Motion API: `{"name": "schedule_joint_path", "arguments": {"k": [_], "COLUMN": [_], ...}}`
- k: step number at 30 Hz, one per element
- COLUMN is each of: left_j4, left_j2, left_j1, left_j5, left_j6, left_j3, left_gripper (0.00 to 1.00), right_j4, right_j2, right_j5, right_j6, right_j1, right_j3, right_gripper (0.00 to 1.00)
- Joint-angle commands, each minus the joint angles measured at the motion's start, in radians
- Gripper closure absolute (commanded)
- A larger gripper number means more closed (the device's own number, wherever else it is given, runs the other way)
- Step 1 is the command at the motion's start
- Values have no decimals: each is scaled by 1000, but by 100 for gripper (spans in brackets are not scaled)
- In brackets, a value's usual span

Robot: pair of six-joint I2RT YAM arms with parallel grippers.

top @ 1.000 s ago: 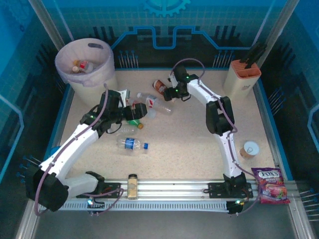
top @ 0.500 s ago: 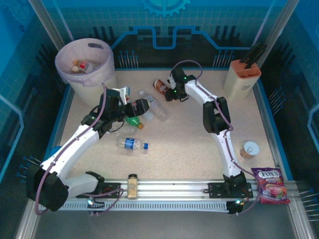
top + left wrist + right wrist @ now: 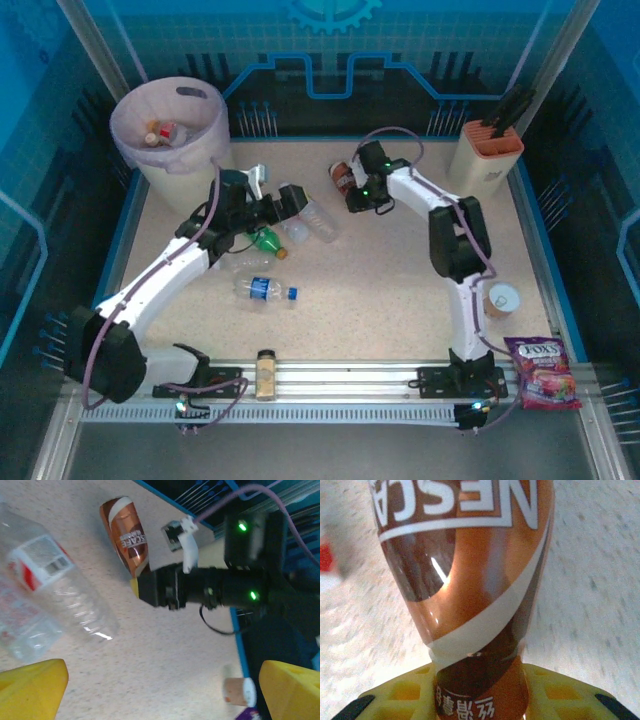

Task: Put the plastic bottles in the bin

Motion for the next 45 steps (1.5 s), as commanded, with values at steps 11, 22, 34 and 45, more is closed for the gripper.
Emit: {"name": "schedule_joint_path", "arguments": {"k": [11, 22, 34, 45], "left_j4": [439, 413, 513, 496], "left_j2": [216, 271, 319, 316], "left_j1": [-64, -145, -181, -170], "left_j5": [128, 30, 46, 43], "left_j6": [-264, -279, -343, -330], "left_j3": [89, 75, 62, 63], "left_gripper": [1, 1, 26, 44], "right_j4": [166, 277, 332, 358], "right_j2": [-557, -743, -722, -710], "right_j5": [-364, -415, -429, -434], "right_j6": [183, 378, 420, 446], "right_j1": [18, 75, 107, 108], "right_j3": [-494, -641, -626, -617], "right_gripper": [72, 71, 70, 34]}}
